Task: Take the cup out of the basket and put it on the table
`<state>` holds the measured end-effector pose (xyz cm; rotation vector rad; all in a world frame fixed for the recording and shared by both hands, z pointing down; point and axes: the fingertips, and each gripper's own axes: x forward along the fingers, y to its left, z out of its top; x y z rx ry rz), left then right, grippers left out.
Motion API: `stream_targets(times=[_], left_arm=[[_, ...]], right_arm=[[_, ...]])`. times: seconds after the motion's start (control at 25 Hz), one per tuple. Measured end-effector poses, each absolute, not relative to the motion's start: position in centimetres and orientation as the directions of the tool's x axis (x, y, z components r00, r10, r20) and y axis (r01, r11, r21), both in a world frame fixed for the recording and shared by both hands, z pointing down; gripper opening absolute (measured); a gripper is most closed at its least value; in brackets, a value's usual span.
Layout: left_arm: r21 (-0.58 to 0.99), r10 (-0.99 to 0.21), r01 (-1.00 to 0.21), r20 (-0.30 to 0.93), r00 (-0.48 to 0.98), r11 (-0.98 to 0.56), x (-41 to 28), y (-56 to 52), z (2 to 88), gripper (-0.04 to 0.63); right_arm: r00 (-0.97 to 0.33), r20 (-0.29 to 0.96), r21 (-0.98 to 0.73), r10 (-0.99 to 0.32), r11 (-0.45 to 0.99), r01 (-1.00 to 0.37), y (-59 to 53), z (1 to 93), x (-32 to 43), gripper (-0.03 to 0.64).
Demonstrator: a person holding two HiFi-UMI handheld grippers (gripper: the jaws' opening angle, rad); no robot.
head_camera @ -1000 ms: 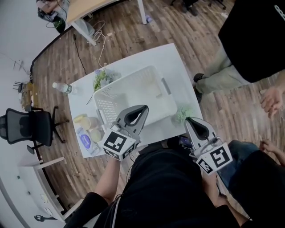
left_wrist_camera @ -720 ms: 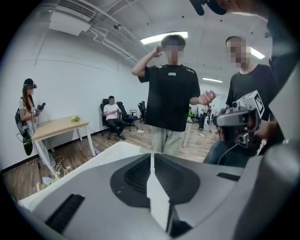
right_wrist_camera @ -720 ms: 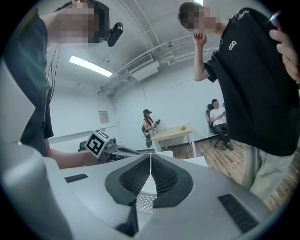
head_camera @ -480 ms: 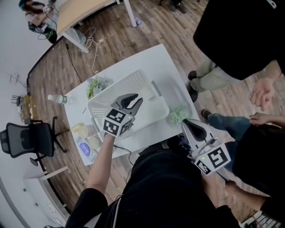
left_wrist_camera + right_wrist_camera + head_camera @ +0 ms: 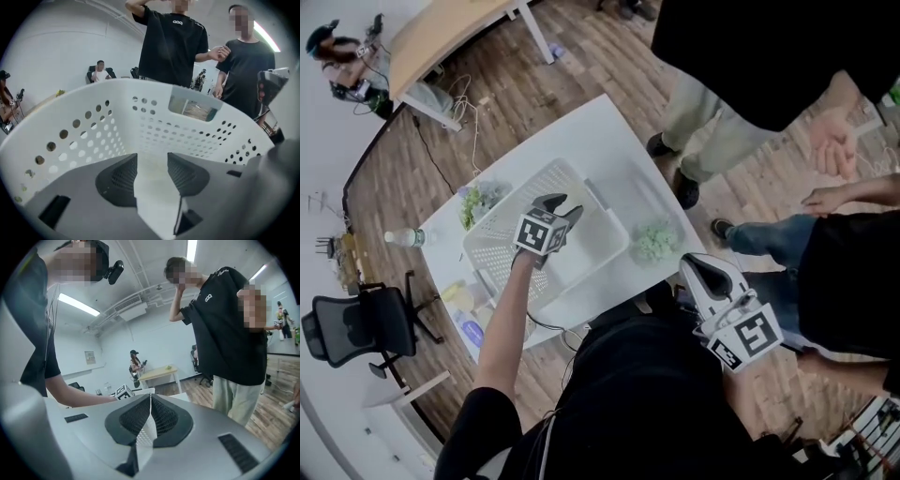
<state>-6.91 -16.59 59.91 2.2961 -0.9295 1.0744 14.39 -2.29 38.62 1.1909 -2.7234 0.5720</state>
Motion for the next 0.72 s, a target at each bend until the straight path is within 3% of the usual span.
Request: stream_targets(times=[0.52, 0.72], left_arm=[[0.184, -0.263, -0.73, 0.852, 0.452, -0.659, -7.0, -18.3, 65.3, 0.215], [0.153, -0.255, -0.715, 0.867, 0.429, -0.682, -6.5, -17.6, 65.1, 0.13]], right_arm=[[-0.639, 0.278, -0.298, -0.717, 0.568, -0.767, -2.0, 39.1, 17.5, 0.026], [-0.642, 0.276, -0.304, -0.715, 0.569, -0.764, -2.2, 39.3, 18.0, 0.026]])
